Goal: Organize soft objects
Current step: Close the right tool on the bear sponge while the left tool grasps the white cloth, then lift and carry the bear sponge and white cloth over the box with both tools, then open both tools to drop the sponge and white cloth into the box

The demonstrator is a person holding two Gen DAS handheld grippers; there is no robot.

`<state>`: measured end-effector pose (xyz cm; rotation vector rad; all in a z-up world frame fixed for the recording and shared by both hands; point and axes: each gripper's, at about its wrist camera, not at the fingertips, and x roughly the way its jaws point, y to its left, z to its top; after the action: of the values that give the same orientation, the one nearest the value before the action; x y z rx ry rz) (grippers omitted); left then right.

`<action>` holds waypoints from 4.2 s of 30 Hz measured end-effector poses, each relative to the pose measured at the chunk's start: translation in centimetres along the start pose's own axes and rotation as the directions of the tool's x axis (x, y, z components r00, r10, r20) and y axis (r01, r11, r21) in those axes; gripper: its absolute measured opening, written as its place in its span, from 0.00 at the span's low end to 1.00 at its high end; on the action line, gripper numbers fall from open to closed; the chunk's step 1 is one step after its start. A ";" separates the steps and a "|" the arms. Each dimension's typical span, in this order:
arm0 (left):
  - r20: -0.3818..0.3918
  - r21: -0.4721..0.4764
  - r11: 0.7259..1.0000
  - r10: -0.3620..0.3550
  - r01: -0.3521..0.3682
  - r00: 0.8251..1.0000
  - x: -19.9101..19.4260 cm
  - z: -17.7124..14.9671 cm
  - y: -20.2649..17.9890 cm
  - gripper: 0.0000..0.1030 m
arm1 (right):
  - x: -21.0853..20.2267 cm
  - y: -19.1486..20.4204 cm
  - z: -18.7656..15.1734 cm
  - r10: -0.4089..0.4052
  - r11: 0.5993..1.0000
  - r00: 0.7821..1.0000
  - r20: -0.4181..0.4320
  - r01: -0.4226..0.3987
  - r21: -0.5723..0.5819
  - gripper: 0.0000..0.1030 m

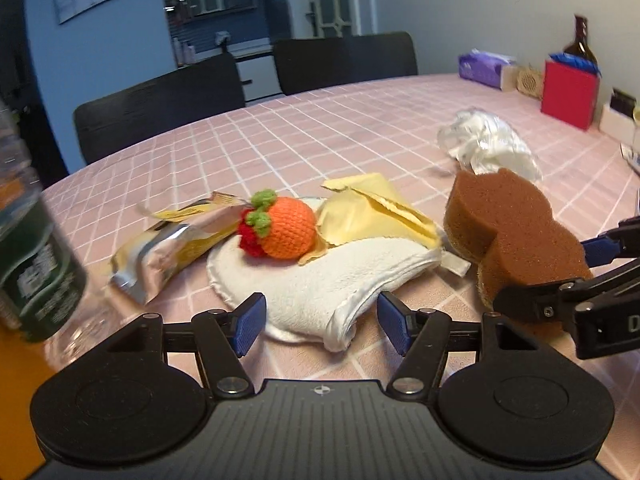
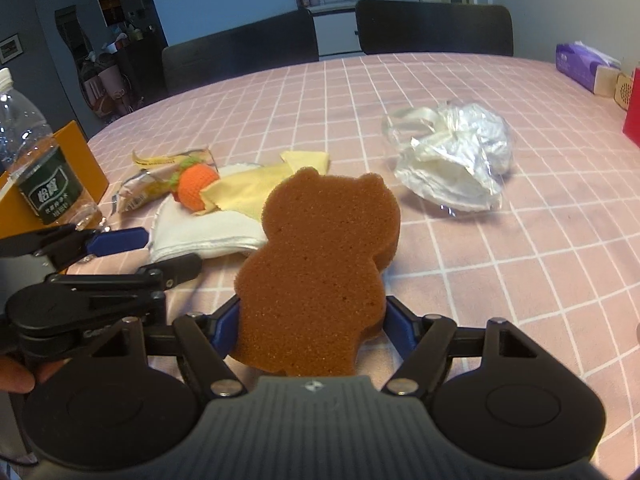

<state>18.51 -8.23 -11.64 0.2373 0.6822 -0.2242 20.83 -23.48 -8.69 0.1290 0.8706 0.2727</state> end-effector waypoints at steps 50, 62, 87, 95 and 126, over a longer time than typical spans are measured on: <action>0.268 -0.156 0.985 -0.024 0.068 0.963 -18.9 -1.5 2.6 0.16 | -9.3 4.2 -1.5 0.084 0.986 0.988 0.127 -0.064 -0.152 0.71; 0.366 -0.190 0.982 0.085 -0.015 0.927 -25.0 -2.7 4.9 0.16 | -13.5 8.7 -1.6 0.199 0.953 0.965 0.171 -0.150 -0.263 0.71; 0.178 -0.281 0.928 0.299 -0.243 0.938 -25.4 -2.7 16.9 0.16 | -10.5 25.0 3.7 0.491 0.725 0.870 -0.053 -0.442 -0.529 0.70; 0.047 -0.152 0.932 0.340 -0.329 0.939 -20.8 -2.5 19.8 0.16 | -4.1 30.7 5.2 0.379 0.714 0.911 -0.164 -0.401 -0.574 0.70; -0.212 0.098 0.964 0.261 -0.246 0.942 -17.6 -4.0 19.7 0.50 | -0.4 35.5 4.8 0.236 0.548 0.940 -0.247 -0.338 -0.765 0.88</action>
<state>8.38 13.81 -0.51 0.4193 0.8590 0.0274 17.71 10.42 2.55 -0.6163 0.7622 0.9834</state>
